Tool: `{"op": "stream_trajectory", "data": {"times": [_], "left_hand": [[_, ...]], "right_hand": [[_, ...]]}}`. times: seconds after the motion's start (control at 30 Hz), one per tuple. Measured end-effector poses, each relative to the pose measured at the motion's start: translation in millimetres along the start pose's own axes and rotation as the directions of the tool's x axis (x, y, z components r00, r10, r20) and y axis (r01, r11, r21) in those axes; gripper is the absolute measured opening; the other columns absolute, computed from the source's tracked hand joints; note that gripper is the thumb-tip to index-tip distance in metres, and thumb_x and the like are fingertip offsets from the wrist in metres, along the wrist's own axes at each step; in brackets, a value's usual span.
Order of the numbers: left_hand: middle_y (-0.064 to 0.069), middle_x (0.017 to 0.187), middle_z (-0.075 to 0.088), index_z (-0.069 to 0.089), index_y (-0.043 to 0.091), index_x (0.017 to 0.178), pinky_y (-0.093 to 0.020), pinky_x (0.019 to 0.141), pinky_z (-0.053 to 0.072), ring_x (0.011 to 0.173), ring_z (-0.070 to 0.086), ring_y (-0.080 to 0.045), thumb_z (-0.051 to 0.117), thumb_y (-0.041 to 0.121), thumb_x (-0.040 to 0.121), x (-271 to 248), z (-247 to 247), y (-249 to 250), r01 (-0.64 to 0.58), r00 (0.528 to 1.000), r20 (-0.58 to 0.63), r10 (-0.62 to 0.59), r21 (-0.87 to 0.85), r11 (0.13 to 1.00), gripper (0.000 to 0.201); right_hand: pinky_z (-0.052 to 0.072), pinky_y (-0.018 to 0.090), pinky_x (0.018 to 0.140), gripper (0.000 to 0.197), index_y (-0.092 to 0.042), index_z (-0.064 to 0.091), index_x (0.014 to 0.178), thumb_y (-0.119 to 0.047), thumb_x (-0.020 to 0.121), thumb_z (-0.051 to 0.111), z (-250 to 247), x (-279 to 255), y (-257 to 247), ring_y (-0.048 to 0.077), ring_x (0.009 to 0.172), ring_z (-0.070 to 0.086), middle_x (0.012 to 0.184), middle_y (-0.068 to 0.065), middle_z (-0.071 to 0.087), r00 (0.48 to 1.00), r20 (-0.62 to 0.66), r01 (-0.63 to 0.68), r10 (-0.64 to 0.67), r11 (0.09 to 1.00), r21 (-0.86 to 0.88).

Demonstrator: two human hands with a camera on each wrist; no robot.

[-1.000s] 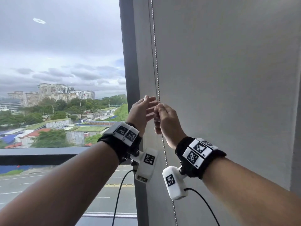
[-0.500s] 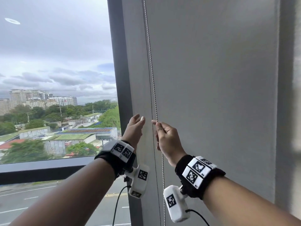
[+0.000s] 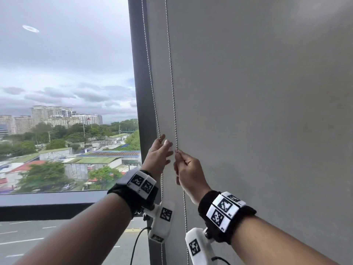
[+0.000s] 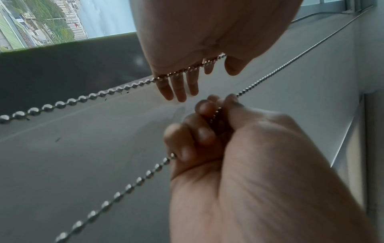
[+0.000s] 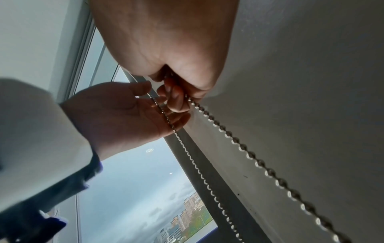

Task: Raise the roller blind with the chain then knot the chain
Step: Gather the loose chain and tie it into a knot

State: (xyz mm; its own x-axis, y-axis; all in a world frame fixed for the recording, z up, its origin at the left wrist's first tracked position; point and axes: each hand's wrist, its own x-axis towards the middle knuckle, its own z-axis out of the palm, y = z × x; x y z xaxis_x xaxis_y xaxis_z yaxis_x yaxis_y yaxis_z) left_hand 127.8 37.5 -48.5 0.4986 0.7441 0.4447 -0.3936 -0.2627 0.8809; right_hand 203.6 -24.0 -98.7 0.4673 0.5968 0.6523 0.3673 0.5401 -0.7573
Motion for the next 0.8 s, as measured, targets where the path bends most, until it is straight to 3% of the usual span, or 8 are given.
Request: {"op": "stream_trajectory", "data": {"times": [0.1,0.17,0.33,0.43,0.5,0.6,0.73,0.8], "left_hand": [[-0.013,0.109,0.061,0.047,0.01,0.131,-0.027,0.069,0.046,0.083,0.055,-0.02,0.041,0.022,0.097,0,2,1,-0.036,0.999,0.008,0.037,-0.086,0.996,0.036],[-0.014,0.108,0.064,0.051,0.007,0.127,-0.02,0.064,0.048,0.08,0.056,-0.017,0.039,0.022,0.098,-1,3,1,-0.073,0.997,0.022,0.074,-0.078,0.994,0.035],[-0.014,0.109,0.069,0.061,0.005,0.117,-0.024,0.087,0.047,0.091,0.064,-0.007,0.041,0.018,0.097,-4,1,-3,-0.166,0.985,0.044,0.164,0.043,0.985,0.031],[-0.013,0.097,0.072,0.066,0.004,0.105,-0.019,0.065,0.049,0.074,0.063,-0.012,0.045,0.014,0.096,-5,-1,-5,-0.197,0.98,0.048,0.194,0.083,0.977,0.025],[-0.007,0.081,0.073,0.068,0.006,0.096,-0.02,0.05,0.046,0.057,0.059,-0.013,0.046,0.014,0.095,-7,-3,-5,-0.194,0.981,0.043,0.191,0.089,0.977,0.023],[-0.001,0.066,0.066,0.069,0.007,0.089,-0.02,0.039,0.037,0.045,0.05,-0.014,0.047,0.014,0.095,-12,-9,-4,-0.177,0.984,0.02,0.176,0.069,0.982,0.023],[-0.001,0.054,0.053,0.064,0.001,0.081,-0.028,0.06,0.048,0.056,0.054,-0.019,0.044,0.007,0.095,-17,-19,2,-0.127,0.991,0.03,0.132,-0.129,0.983,0.025],[-0.001,0.051,0.045,0.058,0.0,0.078,-0.028,0.058,0.048,0.049,0.046,-0.017,0.041,0.006,0.096,-19,-24,6,-0.091,0.994,0.04,0.102,-0.213,0.973,0.026]], "right_hand": [[0.033,0.023,0.058,0.025,-0.028,0.07,0.094,-0.035,0.094,0.045,5,7,13,-0.001,0.053,0.039,0.056,-0.018,0.048,0.999,0.038,0.01,-0.01,1.0,0.001],[0.035,0.026,0.059,0.027,-0.032,0.067,0.082,-0.04,0.095,0.045,8,10,20,-0.002,0.051,0.043,0.054,-0.019,0.053,0.998,0.055,0.042,-0.039,0.998,-0.045],[0.038,0.029,0.062,0.028,-0.026,0.065,0.079,-0.035,0.096,0.045,20,14,33,0.001,0.058,0.048,0.061,-0.016,0.057,0.996,0.052,0.072,-0.068,0.995,-0.072],[0.042,0.04,0.06,0.032,-0.016,0.054,0.067,-0.034,0.092,0.043,23,13,35,0.016,0.063,0.047,0.066,0.002,0.055,0.991,0.018,0.134,-0.133,0.982,-0.135],[0.043,0.041,0.065,0.031,-0.022,0.053,0.064,-0.029,0.093,0.042,25,11,38,0.016,0.067,0.049,0.071,0.004,0.055,0.987,0.013,0.158,-0.159,0.969,-0.191],[0.043,0.033,0.064,0.034,-0.017,0.058,0.072,-0.026,0.1,0.041,23,9,37,0.013,0.064,0.052,0.069,0.001,0.058,0.997,0.061,0.058,-0.052,0.993,-0.102],[0.047,0.031,0.056,0.045,-0.01,0.05,0.063,-0.036,0.1,0.046,12,4,18,0.021,0.047,0.05,0.052,0.008,0.051,0.956,0.267,-0.148,0.126,0.987,0.066],[0.037,0.026,0.047,0.046,-0.014,0.042,0.061,-0.045,0.092,0.056,5,3,12,0.017,0.04,0.039,0.046,0.003,0.042,0.938,0.313,-0.167,0.152,0.986,0.022]]}}
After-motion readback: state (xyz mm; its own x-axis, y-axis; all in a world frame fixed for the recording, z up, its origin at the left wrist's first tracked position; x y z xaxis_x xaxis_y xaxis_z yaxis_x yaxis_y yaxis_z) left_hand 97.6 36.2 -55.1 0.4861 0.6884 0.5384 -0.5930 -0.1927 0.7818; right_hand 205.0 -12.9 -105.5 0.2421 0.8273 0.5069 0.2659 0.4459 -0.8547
